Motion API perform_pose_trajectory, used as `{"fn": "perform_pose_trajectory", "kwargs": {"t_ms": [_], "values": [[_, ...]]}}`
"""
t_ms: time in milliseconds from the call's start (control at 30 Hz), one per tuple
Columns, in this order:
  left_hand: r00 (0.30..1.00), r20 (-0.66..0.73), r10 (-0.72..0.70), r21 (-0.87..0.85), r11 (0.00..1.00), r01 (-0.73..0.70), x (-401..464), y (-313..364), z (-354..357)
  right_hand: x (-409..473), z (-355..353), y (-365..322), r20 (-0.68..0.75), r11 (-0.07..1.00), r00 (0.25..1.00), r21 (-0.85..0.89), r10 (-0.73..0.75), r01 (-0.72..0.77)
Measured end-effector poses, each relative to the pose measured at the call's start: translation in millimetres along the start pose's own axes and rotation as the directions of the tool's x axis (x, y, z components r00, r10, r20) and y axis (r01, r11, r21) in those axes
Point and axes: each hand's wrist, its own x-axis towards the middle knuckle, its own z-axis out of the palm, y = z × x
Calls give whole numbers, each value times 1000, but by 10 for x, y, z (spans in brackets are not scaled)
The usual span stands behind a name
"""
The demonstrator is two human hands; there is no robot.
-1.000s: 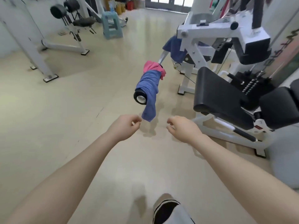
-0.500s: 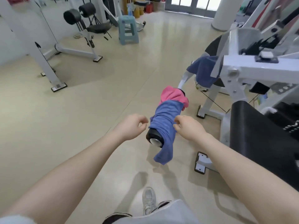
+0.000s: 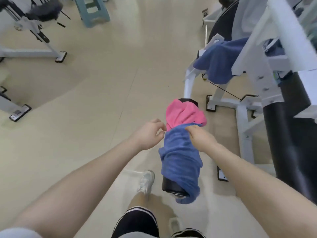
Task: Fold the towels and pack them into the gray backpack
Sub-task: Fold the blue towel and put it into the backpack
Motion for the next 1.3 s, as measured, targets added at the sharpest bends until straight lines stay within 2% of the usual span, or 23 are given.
{"fn": "perform_pose_trajectory", "kwargs": {"t_ms": [167, 267, 367, 567, 667, 767, 800, 867, 933, 1067, 1167, 1300], "values": [[986, 163, 29, 36, 999, -35, 697, -453, -168, 640, 279, 90, 116, 995, 988, -45, 98, -93], [968, 246, 43, 47, 997, -57, 1027, -649, -201, 883, 396, 107, 82, 980, 978, -67, 191, -185], [953, 295, 76, 33, 995, -89, 1251, -784, -164, 1008, 495, 93, 38, 948, 970, -223, 241, -227], [919, 364, 154, -19, 987, -158, 1478, -841, -60, 1027, 490, 107, 20, 931, 953, -219, 303, -291], [891, 388, 237, -58, 971, -233, 1488, -699, -71, 865, 402, 88, -2, 958, 964, -114, 265, -263], [855, 434, 285, -75, 957, -280, 1443, -531, -73, 634, 282, -2, -190, 979, 966, -61, 178, -192], [841, 446, 304, -85, 951, -299, 1428, -486, -55, 539, 223, -60, -200, 980, 961, -25, 190, -199], [807, 486, 335, -104, 939, -327, 1360, -361, -44, 340, 150, -156, -168, 973, 961, 107, 218, -202], [754, 505, 419, -170, 905, -389, 1260, -196, -49, 136, 62, -233, -216, 946, 949, 278, 229, -165], [690, 548, 473, -207, 876, -436, 1063, 156, 7, -413, -157, -277, -213, 740, 905, 656, 369, -147], [651, 586, 482, -184, 862, -472, 881, 487, 92, -935, -268, -177, -227, 602, 845, 787, 483, -133], [569, 580, 583, -244, 791, -561, 488, 1017, 268, -1797, -223, 19, -290, 445, 711, 895, 641, -37]]}}
